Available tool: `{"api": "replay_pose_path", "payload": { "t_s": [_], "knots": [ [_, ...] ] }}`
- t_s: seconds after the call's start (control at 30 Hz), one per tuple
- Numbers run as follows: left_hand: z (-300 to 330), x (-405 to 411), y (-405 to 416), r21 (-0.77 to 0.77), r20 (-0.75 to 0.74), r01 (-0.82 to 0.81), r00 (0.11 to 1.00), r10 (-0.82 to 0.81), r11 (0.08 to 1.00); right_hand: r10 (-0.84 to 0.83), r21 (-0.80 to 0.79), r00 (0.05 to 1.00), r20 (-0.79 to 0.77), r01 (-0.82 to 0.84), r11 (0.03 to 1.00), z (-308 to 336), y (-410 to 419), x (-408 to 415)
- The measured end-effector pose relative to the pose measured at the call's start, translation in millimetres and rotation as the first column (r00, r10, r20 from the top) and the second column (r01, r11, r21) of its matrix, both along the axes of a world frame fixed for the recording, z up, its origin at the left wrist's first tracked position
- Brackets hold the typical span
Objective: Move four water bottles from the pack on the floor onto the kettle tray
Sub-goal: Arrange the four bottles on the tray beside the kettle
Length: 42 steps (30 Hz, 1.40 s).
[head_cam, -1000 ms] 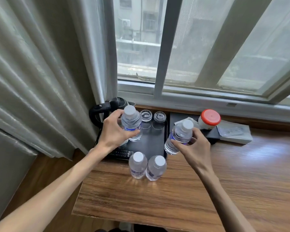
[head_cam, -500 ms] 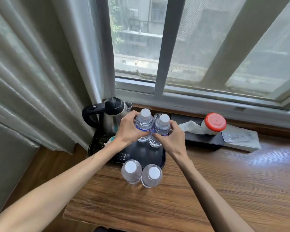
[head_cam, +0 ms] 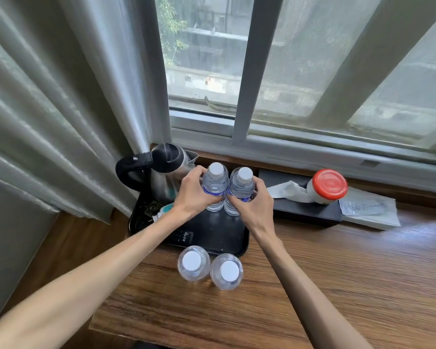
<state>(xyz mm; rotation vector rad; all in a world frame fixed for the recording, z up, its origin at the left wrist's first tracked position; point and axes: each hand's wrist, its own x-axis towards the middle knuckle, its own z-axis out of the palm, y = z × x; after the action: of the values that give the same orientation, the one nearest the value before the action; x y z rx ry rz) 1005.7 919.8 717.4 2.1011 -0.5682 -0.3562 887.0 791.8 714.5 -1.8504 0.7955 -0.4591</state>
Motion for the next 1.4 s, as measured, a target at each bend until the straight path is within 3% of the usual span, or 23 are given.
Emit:
{"api": "replay_pose_path", "payload": {
  "t_s": [0.63,0.93,1.07,1.2,1.3,1.4],
  "knots": [
    [-4,0,3,0.0,0.043,0.02,0.999,-0.02,1.0,0.045,-0.095,0.999,-0.004,-0.045,0.994,-9,-1,0],
    [0,0,8,0.005,-0.039,0.092,0.995,-0.092,0.996,0.096,-0.024,0.994,-0.055,-0.098,0.995,-4,1,-7],
    [7,-2,27,-0.032,-0.148,0.087,0.985,-0.091,0.996,0.048,0.075,0.998,-0.038,-0.045,0.996,10,6,-31],
    [24,-22,69,-0.125,-0.172,-0.035,0.985,0.013,0.992,-0.085,0.104,0.996,0.03,0.081,0.991,17,16,-77],
    [20,-51,118,-0.137,-0.144,-0.124,0.984,0.104,0.983,-0.087,0.109,0.995,-0.052,0.092,0.99,6,34,-119],
    [-1,-81,151,-0.123,-0.195,-0.107,0.977,0.082,0.987,-0.042,0.14,0.989,-0.14,0.062,0.988,-13,60,-152]
  ]
}}
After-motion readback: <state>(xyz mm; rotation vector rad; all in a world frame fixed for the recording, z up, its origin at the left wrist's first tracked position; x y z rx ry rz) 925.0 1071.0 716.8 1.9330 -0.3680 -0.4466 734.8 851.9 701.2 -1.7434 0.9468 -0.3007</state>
